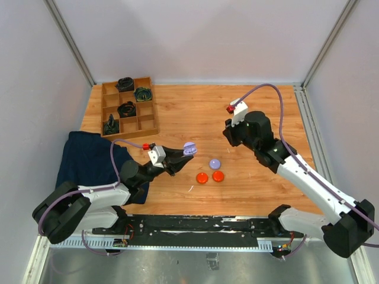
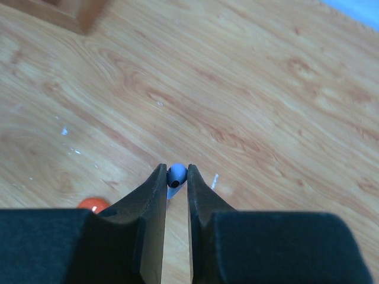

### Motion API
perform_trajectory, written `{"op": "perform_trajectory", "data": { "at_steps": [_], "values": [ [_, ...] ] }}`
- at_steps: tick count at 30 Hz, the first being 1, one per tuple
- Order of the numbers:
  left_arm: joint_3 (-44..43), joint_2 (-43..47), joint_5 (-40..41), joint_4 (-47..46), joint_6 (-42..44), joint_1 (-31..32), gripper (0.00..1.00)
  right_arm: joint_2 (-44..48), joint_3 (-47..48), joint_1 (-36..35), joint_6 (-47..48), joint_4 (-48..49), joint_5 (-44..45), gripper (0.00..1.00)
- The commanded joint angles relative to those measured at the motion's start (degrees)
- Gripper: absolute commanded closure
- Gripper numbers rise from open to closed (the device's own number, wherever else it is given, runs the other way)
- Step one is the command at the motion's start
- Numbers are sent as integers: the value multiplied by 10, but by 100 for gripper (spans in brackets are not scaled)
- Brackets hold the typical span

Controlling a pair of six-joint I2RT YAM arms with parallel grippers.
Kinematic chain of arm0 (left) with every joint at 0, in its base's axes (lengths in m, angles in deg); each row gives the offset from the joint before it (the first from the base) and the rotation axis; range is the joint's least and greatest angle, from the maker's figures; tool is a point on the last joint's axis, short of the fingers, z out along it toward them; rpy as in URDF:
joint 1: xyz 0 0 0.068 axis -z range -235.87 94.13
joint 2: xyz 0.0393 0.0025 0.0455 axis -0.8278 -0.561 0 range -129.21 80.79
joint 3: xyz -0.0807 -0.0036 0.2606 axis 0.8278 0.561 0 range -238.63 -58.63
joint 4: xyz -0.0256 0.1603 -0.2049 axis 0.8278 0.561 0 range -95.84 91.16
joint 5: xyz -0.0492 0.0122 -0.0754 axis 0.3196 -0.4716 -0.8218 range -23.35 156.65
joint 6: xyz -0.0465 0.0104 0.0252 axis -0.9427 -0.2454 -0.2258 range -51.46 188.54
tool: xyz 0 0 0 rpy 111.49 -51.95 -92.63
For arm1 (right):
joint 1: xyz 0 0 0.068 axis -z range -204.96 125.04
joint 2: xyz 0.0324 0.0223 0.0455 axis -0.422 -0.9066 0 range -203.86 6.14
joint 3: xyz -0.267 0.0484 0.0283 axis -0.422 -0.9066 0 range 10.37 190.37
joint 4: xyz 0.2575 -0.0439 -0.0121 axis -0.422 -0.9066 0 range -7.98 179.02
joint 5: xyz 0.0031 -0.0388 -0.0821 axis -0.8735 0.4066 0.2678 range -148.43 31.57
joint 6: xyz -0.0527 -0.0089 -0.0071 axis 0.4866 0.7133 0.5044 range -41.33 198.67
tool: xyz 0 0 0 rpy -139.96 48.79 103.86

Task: Insert the wireless bluetooth earbuds into the charging case
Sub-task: Pick up the earbud from the center of the board, then place the earbud in the charging case.

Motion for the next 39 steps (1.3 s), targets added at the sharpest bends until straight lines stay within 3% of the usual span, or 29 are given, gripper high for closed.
{"op": "perform_trajectory", "data": {
  "at_steps": [1, 19, 39],
  "values": [
    [-24, -1, 6, 3, 13, -3, 100, 32, -19, -38, 13, 84, -3, 91],
    [-36, -15, -3, -24, -21, -3, 100, 99, -84, -228, 138, 281, -37, 91],
    [-28, -21, -4, -64, -63, -3, 100, 48, -101, -274, 189, 329, -39, 91]
  ]
}}
